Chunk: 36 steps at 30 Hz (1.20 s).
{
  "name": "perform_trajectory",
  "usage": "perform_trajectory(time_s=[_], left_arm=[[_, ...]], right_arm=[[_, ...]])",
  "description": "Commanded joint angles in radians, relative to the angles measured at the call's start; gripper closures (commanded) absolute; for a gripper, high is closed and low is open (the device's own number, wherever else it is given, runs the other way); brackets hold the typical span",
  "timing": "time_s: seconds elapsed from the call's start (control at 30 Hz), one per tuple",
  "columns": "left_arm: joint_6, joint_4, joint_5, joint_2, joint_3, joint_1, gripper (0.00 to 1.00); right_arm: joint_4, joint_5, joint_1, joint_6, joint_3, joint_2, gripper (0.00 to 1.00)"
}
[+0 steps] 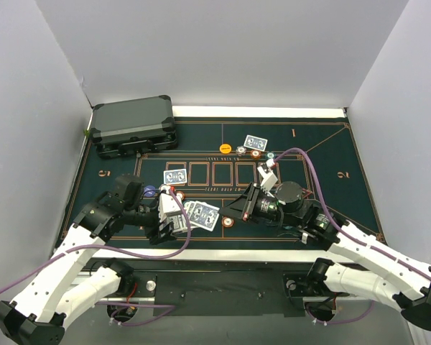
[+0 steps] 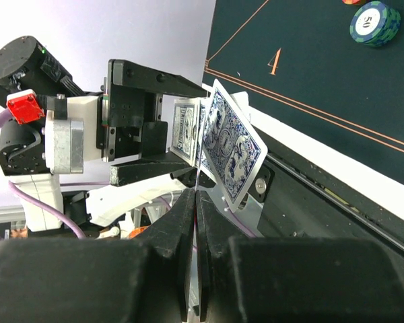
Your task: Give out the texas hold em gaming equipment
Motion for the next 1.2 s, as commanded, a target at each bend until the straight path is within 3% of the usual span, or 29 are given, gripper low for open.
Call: perform_trajectory(time_s=[0.0, 0.4, 0.63, 0.87, 1.17], left_arm=[[0.013, 0.043, 0.017, -0.015, 0.04, -0.006, 1.0], [0.013, 0.047, 0.02, -0.015, 0.036, -0.004, 1.0], [0.011, 0.051, 0.023, -0.02, 0.031, -0.006, 1.0], [0.011, 0.052, 0.024, -0.017, 0.04, -0.006, 1.0], [0.025, 0.035, 0.017, -0.02, 0.053, -0.006, 1.0]], right_arm=[[0.062, -0.021, -0.018, 0.021, 0.016, -0.015, 1.0], [0.174, -0.075, -0.061, 0.068, 0.079, 0.02, 1.0], [0.227, -0.168, -0.18, 0.057, 0.165, 0.142, 1.0], [0.3, -0.322, -0.351, 0.027, 0.335, 0.439, 1.0], [0.437, -0.422, -0.372, 0.045, 0.568, 0.954, 1.0]])
